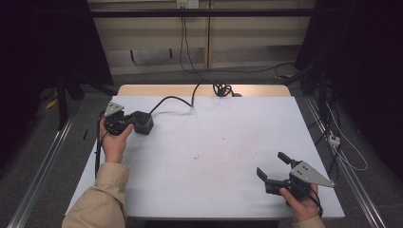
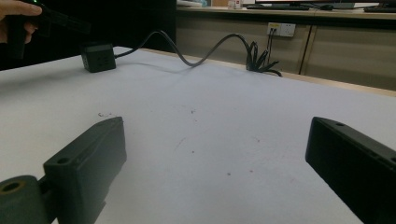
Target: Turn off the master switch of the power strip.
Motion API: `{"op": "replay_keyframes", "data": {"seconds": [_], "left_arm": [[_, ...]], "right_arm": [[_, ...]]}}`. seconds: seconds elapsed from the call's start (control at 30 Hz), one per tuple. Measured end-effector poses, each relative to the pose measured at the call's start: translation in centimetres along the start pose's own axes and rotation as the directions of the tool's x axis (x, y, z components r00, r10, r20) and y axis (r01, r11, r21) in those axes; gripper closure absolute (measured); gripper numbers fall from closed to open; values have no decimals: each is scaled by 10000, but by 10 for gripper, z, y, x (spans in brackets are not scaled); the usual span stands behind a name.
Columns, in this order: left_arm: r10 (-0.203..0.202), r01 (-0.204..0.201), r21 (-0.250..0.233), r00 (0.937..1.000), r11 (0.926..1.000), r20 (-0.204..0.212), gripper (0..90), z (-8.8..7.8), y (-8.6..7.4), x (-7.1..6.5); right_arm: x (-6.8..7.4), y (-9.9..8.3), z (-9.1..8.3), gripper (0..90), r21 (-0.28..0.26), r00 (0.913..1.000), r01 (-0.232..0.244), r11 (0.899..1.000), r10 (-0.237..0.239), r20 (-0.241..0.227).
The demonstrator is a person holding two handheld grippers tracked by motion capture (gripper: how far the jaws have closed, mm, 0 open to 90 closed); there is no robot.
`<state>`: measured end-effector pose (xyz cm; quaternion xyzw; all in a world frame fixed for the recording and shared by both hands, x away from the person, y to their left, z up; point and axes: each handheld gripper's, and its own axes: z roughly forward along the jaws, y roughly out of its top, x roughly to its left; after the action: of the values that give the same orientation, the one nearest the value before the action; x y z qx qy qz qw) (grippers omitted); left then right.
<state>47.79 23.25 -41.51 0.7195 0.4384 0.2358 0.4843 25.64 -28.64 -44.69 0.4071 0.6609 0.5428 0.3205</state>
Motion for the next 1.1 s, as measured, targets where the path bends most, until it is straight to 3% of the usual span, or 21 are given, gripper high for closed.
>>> {"op": "replay_keyframes", "data": {"seconds": [0.3,1.1], "left_arm": [[-174,174,69,9998,9998,-25,844,1,-1,3],[-84,89,290,9998,9995,-185,900,3,4,5]], "right_arm": [[0,0,0,47,12,10000,-3,10000,3,-12],[0,0,0,47,29,10000,-1,10000,1,-10]]}}
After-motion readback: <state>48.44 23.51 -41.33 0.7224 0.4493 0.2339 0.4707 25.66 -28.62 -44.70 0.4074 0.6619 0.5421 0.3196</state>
